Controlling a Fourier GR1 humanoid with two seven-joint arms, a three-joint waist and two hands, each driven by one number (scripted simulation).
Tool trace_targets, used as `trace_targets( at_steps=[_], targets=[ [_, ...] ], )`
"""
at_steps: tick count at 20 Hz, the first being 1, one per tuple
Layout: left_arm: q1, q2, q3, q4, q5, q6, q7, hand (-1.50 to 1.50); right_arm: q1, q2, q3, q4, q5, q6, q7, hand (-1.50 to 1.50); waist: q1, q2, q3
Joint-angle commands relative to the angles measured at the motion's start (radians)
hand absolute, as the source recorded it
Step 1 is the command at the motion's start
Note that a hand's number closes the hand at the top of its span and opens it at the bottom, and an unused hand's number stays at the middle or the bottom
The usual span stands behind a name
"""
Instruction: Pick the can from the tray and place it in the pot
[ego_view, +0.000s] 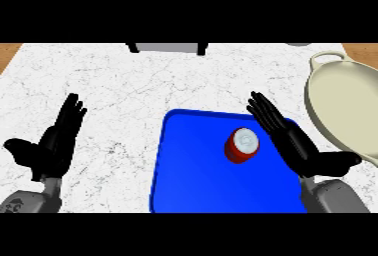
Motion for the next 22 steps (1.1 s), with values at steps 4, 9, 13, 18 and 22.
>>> trace_targets(
  at_steps=[4,9,13,18,22],
  targets=[
    [-0.073,0.037,0.051,-0.074,-0.010,0.033,0.074,0.00,-0.274,-0.072,-0.162,0.284,0.005,0.128,-0.081,1.50,0.013,-0.010,0.035],
    [-0.125,0.030,0.040,-0.072,-0.006,0.020,0.095,0.00,-0.321,-0.145,-0.122,0.428,0.339,-0.063,-0.239,-1.50,0.028,0.001,0.036],
    [-0.162,0.032,0.061,-0.041,0.001,0.008,0.133,0.00,-0.382,-0.087,-0.171,0.662,0.302,0.048,-0.561,-1.50,0.014,-0.003,0.035],
    [-0.172,0.025,0.071,-0.087,-0.038,0.055,0.216,0.00,-0.430,-0.179,-0.190,0.705,0.336,0.200,-0.678,-1.50,-0.013,-0.015,0.033],
    [-0.125,-0.001,0.045,-0.103,-0.073,0.071,0.189,0.00,-0.462,-0.222,-0.093,0.599,0.407,0.263,-0.486,-1.50,-0.022,-0.021,0.032]
  ],
)
